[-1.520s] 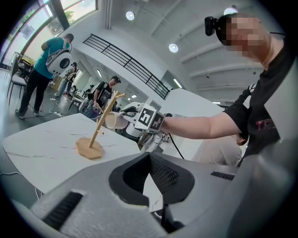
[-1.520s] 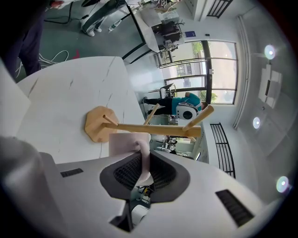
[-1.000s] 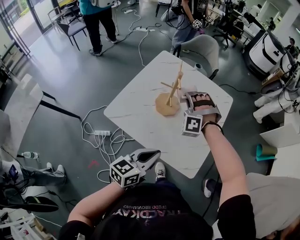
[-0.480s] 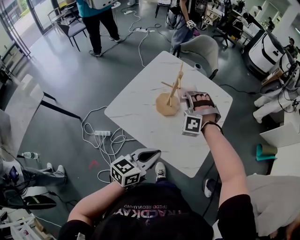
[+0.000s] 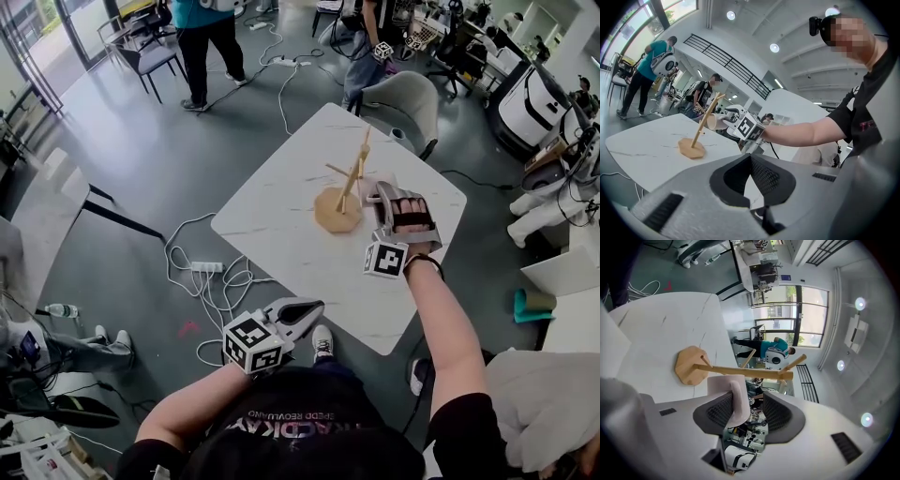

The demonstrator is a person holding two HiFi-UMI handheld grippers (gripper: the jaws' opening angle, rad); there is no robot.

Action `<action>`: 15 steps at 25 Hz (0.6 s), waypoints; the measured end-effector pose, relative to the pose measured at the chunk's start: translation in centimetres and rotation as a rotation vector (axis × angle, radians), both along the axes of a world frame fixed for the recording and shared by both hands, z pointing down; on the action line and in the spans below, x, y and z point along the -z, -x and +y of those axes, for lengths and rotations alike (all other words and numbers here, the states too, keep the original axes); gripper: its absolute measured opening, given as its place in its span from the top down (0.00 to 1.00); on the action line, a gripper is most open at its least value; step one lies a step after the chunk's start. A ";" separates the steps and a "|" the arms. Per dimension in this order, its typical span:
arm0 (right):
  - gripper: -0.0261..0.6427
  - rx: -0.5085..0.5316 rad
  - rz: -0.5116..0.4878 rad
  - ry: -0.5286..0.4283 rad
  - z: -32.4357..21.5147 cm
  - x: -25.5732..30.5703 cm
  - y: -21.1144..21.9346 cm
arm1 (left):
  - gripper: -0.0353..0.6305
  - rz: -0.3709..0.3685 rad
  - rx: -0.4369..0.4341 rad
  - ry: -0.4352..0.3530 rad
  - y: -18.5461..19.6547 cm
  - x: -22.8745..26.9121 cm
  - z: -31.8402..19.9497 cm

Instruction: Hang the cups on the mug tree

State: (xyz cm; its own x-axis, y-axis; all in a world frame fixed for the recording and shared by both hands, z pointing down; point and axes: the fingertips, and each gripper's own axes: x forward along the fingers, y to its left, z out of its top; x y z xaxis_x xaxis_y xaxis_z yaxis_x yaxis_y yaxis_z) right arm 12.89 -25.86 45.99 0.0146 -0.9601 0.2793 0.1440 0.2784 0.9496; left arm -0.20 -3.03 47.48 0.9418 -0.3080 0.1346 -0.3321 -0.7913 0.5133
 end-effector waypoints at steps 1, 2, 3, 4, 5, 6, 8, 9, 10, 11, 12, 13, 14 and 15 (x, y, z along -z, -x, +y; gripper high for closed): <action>0.70 0.005 -0.017 -0.026 0.1 0.2 -0.1 | 0.95 -0.001 -0.001 0.001 0.0 0.2 0.1; 0.69 0.010 -0.037 -0.047 0.3 0.5 -0.3 | 0.95 -0.004 -0.002 0.002 -0.1 0.3 0.2; 0.68 0.014 -0.057 -0.065 0.4 0.7 -0.3 | 0.95 -0.008 -0.003 0.002 0.0 0.3 0.3; 0.67 0.018 -0.077 -0.078 0.5 0.8 -0.3 | 0.95 -0.014 -0.005 0.004 0.2 0.2 0.3; 0.65 0.024 -0.093 -0.085 0.6 0.7 -0.1 | 0.95 -0.022 -0.005 0.007 0.4 -0.1 0.3; 0.63 0.031 -0.104 -0.087 0.7 0.4 0.1 | 0.95 -0.029 -0.005 0.012 0.7 -0.5 0.3; 0.61 0.046 -0.111 -0.076 0.9 -0.7 0.3 | 0.95 -0.041 -0.005 0.025 1.1 -1.3 0.2; 0.61 0.049 -0.111 -0.067 0.9 -1.3 0.3 | 0.95 -0.045 -0.005 0.030 1.2 -1.6 0.2; 0.61 0.050 -0.112 -0.059 0.9 -1.9 0.2 | 0.95 -0.049 -0.006 0.032 1.3 -1.8 0.2; 0.61 0.048 -0.114 -0.051 1.0 -2.2 0.1 | 0.95 -0.051 -0.008 0.034 1.3 -1.9 0.2; 0.61 0.042 -0.119 -0.045 1.0 -2.5 0.0 | 0.95 -0.053 -0.010 0.034 1.3 -1.9 0.1; 0.61 0.035 -0.124 -0.038 0.9 -2.8 -0.1 | 0.95 -0.055 -0.012 0.034 1.4 -1.9 0.1; 0.61 0.028 -0.131 -0.031 0.9 -3.0 -0.2 | 0.95 -0.056 -0.014 0.034 1.4 -1.9 0.1; 0.61 0.022 -0.138 -0.025 1.0 -3.2 -0.2 | 0.95 -0.058 -0.015 0.035 1.4 -1.9 0.0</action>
